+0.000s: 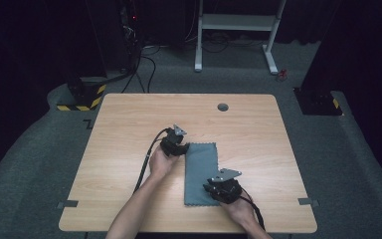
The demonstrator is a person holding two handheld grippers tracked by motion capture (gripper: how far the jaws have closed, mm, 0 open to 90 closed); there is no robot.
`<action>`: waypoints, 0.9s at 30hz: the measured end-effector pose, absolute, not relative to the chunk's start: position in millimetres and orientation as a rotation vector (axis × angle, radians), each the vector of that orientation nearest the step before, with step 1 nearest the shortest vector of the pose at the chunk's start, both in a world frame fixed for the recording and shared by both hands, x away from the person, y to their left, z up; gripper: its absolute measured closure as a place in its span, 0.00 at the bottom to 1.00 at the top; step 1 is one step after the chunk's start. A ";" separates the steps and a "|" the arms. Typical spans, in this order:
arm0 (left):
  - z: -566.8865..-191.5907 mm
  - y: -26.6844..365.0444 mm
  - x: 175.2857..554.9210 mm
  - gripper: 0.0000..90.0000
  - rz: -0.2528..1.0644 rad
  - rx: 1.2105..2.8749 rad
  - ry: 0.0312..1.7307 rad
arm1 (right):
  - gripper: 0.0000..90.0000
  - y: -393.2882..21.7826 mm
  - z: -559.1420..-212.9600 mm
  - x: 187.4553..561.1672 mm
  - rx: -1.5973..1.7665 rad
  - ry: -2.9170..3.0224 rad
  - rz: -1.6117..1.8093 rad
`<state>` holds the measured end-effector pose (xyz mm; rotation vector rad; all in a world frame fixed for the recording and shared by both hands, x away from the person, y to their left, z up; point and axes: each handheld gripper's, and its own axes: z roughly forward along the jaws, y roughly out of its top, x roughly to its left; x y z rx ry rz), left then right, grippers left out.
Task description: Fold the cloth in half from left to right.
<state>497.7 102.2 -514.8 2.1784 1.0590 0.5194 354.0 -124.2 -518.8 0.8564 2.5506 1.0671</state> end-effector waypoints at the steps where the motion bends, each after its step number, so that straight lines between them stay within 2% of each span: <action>1: -515.0 102.5 499.7 0.66 0.516 2.173 1.066 | 0.78 -124.5 -519.1 354.1 0.849 2.550 1.071; 6: -510.9 104.9 504.1 0.65 0.532 2.169 1.101 | 0.76 -124.9 -518.6 353.2 0.840 2.557 1.063; 9: -506.0 107.2 498.8 0.61 0.484 2.107 1.108 | 0.75 -125.3 -518.6 353.6 0.843 2.559 1.071; 12: -493.5 105.9 473.7 0.58 0.440 2.103 1.012 | 0.76 -127.7 -517.6 356.2 0.876 2.536 1.099; 15: -496.9 104.3 455.3 0.58 0.427 2.131 0.966 | 0.76 -131.2 -517.2 361.2 0.914 2.522 1.125; 22: -518.2 110.8 442.1 0.56 0.428 2.166 0.994 | 0.78 -135.0 -521.6 371.5 0.984 2.514 1.144; 27: -510.6 116.9 430.8 0.53 0.405 2.131 0.991 | 0.77 -133.1 -520.9 369.1 0.950 2.508 1.110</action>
